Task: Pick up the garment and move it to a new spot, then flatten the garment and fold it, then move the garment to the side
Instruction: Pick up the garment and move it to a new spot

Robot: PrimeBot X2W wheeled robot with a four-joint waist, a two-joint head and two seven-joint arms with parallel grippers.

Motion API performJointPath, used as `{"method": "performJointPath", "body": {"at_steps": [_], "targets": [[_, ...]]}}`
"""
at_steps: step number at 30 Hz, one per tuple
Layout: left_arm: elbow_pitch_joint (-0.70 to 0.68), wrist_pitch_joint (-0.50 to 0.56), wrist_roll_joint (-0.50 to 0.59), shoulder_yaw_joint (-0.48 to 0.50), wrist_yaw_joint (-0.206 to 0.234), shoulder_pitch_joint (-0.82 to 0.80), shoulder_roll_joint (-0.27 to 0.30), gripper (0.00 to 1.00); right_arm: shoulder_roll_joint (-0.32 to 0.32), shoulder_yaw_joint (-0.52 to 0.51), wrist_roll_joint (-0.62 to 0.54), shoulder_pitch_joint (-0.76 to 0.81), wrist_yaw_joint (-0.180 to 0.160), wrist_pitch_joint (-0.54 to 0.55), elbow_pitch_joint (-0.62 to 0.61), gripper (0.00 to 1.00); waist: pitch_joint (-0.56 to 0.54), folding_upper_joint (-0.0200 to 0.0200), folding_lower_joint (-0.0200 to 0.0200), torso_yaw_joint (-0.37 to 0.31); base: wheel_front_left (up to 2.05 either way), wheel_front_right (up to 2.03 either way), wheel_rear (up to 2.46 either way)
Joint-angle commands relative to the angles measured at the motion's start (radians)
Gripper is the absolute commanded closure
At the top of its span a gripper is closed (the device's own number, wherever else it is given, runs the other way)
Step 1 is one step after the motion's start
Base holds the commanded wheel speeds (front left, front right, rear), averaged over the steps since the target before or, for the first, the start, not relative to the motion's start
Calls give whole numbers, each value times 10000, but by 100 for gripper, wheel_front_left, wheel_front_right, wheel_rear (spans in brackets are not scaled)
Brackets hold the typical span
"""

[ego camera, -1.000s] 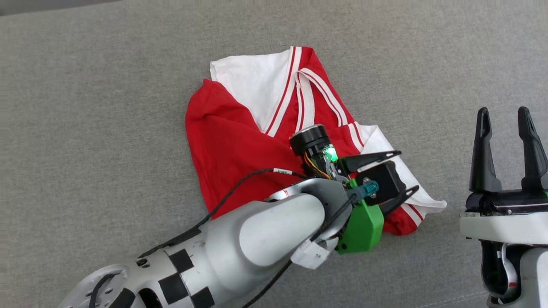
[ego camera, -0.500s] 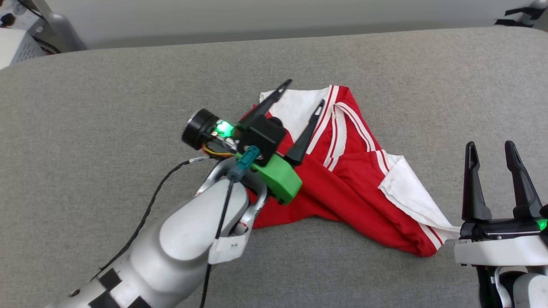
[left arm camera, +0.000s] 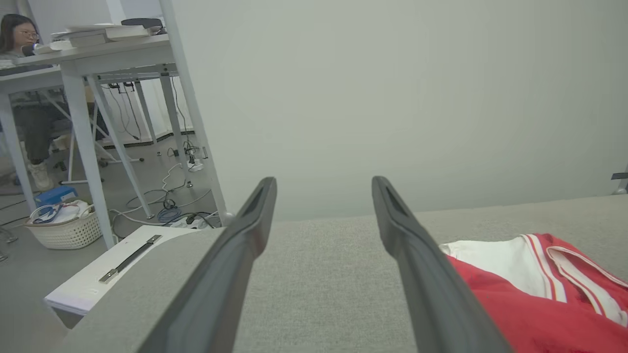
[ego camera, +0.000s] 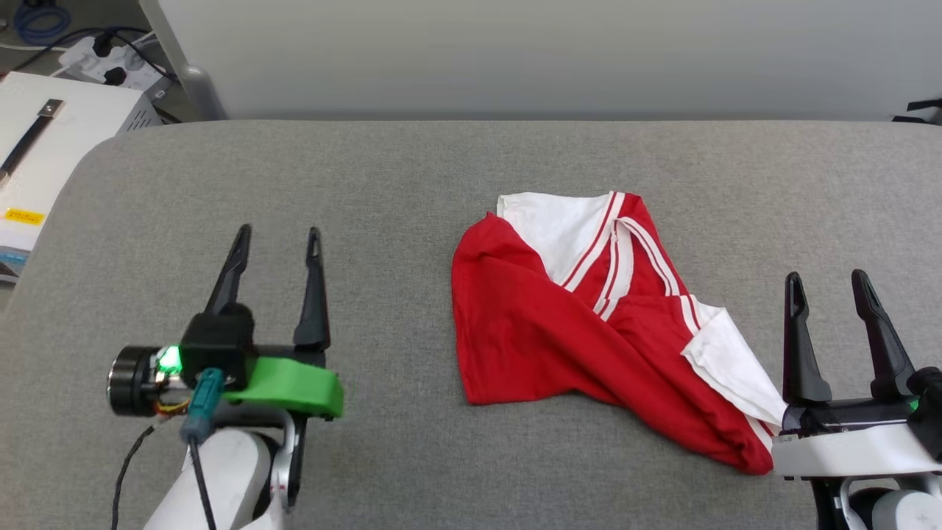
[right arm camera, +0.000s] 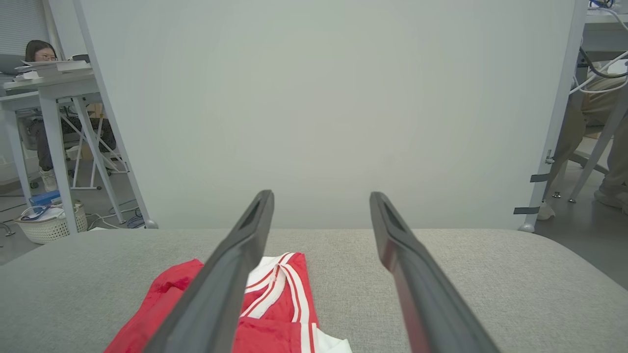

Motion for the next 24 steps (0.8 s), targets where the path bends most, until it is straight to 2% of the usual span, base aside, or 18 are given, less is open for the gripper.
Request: {"method": "performJointPath", "body": {"at_steps": [1, 3, 13, 24], "targets": [[-184, -58, 173, 416, -85, 478, -148, 0, -14, 31, -84, 154, -6, -49, 44, 0, -142, 0, 0, 120, 0, 0, 0], [-318, -58, 474, 1221, -397, 1326, -497, 0, -14, 72, -125, 279, -6, -49, 168, 0, -285, 0, 0, 169, 0, 0, 0], [-42, -58, 1406, 2706, -1701, 2869, -1751, 0, -14, 384, -305, 710, -6, -49, 765, 0, -679, 0, 0, 139, 0, 0, 0], [104, -58, 2140, 3740, -2801, 3553, -2511, 0, -14, 648, -485, 1244, -6, -49, 1128, 0, -960, 0, 0, 150, 0, 0, 0]]}}
